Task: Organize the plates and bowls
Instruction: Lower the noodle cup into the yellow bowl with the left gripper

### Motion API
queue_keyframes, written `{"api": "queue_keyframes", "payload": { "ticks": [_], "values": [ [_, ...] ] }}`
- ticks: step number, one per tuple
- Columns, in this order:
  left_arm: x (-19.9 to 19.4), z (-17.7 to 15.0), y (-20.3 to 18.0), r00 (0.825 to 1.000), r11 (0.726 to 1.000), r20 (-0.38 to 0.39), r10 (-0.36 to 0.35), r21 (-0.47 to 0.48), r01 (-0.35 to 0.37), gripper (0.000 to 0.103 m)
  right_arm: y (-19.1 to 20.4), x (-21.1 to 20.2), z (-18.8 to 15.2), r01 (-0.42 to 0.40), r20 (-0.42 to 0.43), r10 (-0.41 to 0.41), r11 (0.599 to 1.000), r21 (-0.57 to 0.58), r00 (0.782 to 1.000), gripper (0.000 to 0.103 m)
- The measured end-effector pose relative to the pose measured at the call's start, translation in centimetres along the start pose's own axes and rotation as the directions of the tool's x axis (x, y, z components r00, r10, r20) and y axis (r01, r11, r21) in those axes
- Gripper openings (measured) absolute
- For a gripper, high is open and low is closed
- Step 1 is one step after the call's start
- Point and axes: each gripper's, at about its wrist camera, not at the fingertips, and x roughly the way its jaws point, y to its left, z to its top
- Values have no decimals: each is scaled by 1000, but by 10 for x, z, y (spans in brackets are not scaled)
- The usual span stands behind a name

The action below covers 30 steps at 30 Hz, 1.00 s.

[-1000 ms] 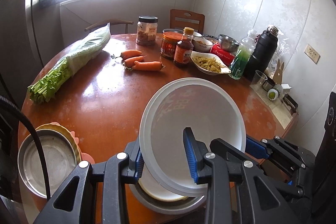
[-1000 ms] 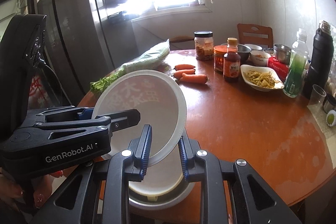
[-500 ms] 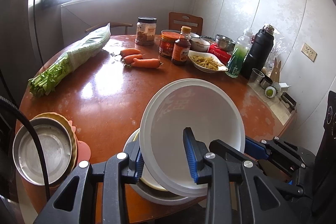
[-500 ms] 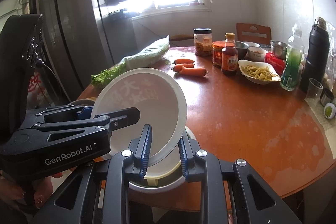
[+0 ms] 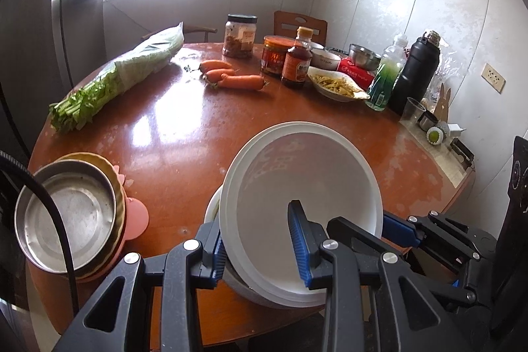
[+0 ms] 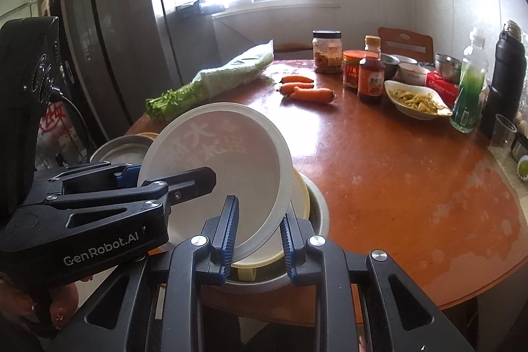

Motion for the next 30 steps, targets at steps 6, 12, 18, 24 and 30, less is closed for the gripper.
{"api": "queue_keyframes", "payload": {
  "ticks": [6,12,18,24,30],
  "values": [
    [10,-4,-2,1000,1000,-18,4,7,-4,35,-4,12,-4,19,-20,-19,1000,2,1000,25],
    [19,-7,-7,999,1000,-39,10,8,-10,35,-12,18,-9,30,-39,-29,999,14,999,25],
    [23,-10,-10,998,999,-41,45,20,-45,35,-18,26,-13,39,-56,-39,999,11,998,25],
    [25,-11,-12,998,998,-33,56,22,-56,35,-21,30,-15,38,-55,-38,999,4,998,25],
    [26,-12,-14,998,997,-21,63,35,-63,35,-23,30,-16,43,-49,-43,999,3,998,25]
  ]
}}
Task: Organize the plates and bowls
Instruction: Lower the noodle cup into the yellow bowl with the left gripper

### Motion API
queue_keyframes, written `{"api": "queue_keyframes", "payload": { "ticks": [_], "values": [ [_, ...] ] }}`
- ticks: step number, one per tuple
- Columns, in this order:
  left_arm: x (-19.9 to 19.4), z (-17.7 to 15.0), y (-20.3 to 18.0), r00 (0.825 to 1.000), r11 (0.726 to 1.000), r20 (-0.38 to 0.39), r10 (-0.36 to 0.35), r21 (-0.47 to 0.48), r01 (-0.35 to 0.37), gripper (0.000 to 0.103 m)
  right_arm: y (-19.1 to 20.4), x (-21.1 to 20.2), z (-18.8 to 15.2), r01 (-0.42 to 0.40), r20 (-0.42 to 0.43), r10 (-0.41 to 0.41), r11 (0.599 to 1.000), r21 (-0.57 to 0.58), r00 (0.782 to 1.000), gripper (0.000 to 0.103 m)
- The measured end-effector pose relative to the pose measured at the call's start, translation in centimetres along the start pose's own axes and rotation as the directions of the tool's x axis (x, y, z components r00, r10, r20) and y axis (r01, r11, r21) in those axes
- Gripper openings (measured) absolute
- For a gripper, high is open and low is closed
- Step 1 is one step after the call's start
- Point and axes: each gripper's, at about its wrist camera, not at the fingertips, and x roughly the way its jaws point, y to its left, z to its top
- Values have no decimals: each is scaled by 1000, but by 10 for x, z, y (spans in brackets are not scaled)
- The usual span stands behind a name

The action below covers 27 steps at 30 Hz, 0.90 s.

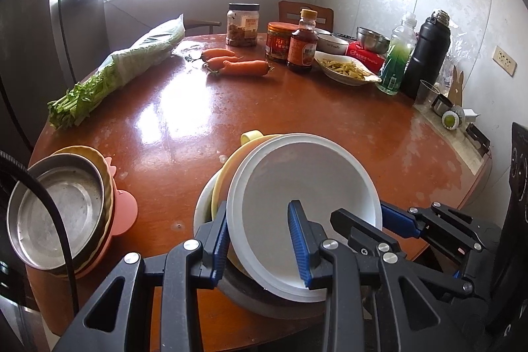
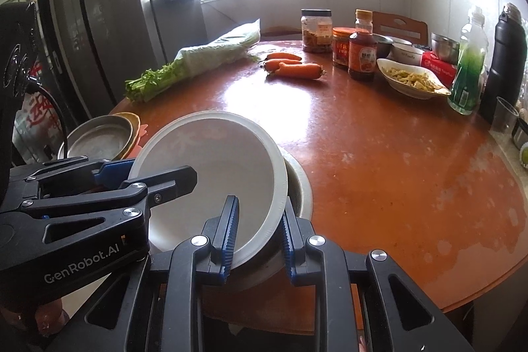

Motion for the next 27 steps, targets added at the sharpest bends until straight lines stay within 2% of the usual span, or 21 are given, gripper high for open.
{"api": "queue_keyframes", "payload": {
  "ticks": [18,27],
  "values": [
    [-9,-3,5,1000,1000,21,17,-9,-17,35,-1,-3,-3,21,6,-21,1000,-3,1000,25],
    [-17,-6,12,999,999,23,36,-30,-36,36,-7,-11,-5,14,19,-15,999,32,1000,37]
  ]
}}
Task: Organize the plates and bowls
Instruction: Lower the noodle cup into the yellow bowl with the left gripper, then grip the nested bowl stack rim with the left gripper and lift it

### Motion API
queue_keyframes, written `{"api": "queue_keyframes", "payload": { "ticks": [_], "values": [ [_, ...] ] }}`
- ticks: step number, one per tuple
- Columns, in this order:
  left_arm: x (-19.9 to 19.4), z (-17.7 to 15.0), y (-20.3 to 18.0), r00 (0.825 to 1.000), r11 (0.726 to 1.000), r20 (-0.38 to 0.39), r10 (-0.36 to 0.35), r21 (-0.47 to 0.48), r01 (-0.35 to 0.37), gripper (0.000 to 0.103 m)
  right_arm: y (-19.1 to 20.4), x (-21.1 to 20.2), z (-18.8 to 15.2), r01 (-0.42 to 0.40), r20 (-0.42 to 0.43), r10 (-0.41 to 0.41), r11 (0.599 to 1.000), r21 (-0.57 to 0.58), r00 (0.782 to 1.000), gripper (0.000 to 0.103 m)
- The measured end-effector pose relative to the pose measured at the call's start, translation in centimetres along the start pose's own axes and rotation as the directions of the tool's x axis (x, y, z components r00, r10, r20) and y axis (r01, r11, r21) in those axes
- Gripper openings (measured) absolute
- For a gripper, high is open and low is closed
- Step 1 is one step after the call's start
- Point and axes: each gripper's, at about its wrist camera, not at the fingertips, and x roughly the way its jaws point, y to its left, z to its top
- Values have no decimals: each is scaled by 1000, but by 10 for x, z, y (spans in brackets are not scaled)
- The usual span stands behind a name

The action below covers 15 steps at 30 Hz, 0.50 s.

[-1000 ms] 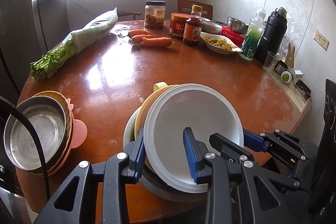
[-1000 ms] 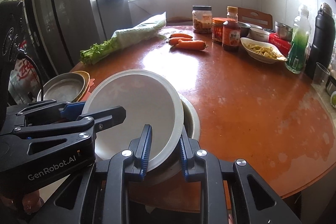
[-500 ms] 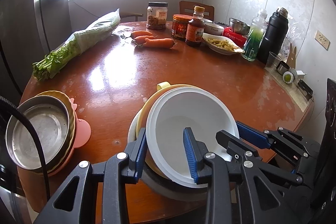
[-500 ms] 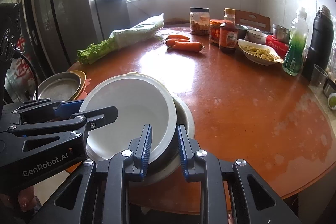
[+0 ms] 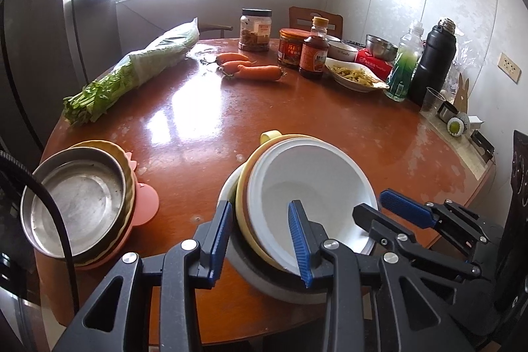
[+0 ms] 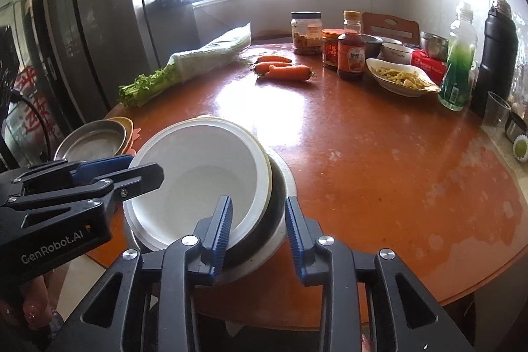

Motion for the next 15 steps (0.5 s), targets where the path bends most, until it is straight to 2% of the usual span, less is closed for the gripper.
{"api": "queue_keyframes", "payload": {
  "ticks": [9,11,15],
  "values": [
    [-4,-1,13,1000,998,-3,-14,-55,13,57,-6,-3,1,-36,1,36,998,49,999,53],
    [-1,-2,15,1000,998,-11,-6,-66,5,58,-8,-2,0,-37,-2,37,997,64,999,56],
    [9,-6,16,999,997,-42,-6,-83,3,59,-14,4,-2,-42,-27,45,995,95,999,58]
  ]
}}
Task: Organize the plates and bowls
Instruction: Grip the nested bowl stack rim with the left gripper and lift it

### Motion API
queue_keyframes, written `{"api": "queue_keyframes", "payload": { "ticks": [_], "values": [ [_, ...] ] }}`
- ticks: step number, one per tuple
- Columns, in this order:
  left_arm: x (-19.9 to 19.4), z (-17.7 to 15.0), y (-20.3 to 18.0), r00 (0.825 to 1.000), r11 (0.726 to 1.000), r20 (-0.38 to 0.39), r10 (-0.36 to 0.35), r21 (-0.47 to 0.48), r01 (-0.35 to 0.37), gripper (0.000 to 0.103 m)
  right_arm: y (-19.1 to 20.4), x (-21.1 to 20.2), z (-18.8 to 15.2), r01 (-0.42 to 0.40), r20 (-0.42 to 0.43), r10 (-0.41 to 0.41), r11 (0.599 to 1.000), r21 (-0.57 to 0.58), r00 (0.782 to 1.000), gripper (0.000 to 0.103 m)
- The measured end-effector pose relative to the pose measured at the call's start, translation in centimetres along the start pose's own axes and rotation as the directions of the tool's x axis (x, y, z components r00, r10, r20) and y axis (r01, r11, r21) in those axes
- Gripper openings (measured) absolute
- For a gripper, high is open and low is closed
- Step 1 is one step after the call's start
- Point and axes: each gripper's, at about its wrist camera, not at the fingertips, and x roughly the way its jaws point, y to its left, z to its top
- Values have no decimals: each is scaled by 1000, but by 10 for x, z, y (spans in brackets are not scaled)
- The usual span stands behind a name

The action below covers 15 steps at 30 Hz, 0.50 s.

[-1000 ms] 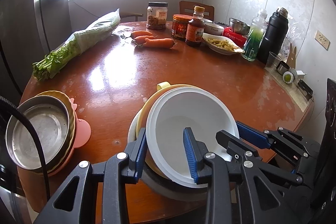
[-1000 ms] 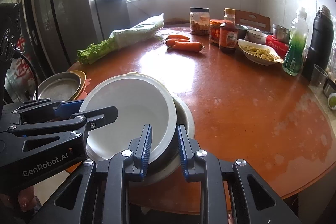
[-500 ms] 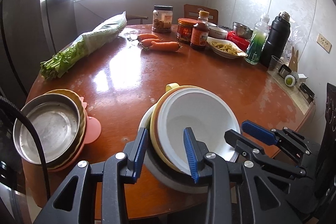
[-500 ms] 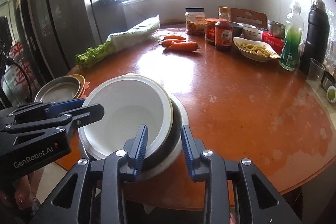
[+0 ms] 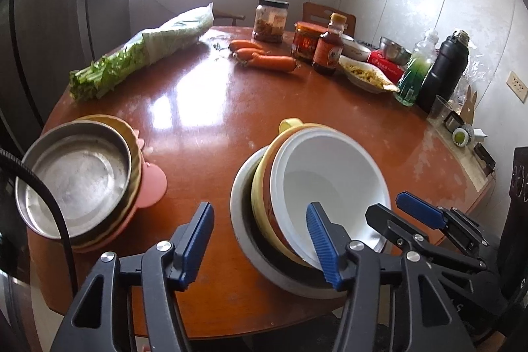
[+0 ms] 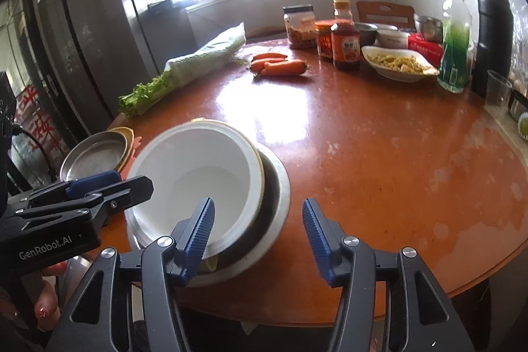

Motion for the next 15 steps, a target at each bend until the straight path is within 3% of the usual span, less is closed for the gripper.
{"api": "queue_keyframes", "payload": {
  "ticks": [15],
  "values": [
    [19,-2,4,999,1000,-38,-7,-15,7,65,-8,11,-2,-50,-31,52,997,65,998,60]
  ]
}}
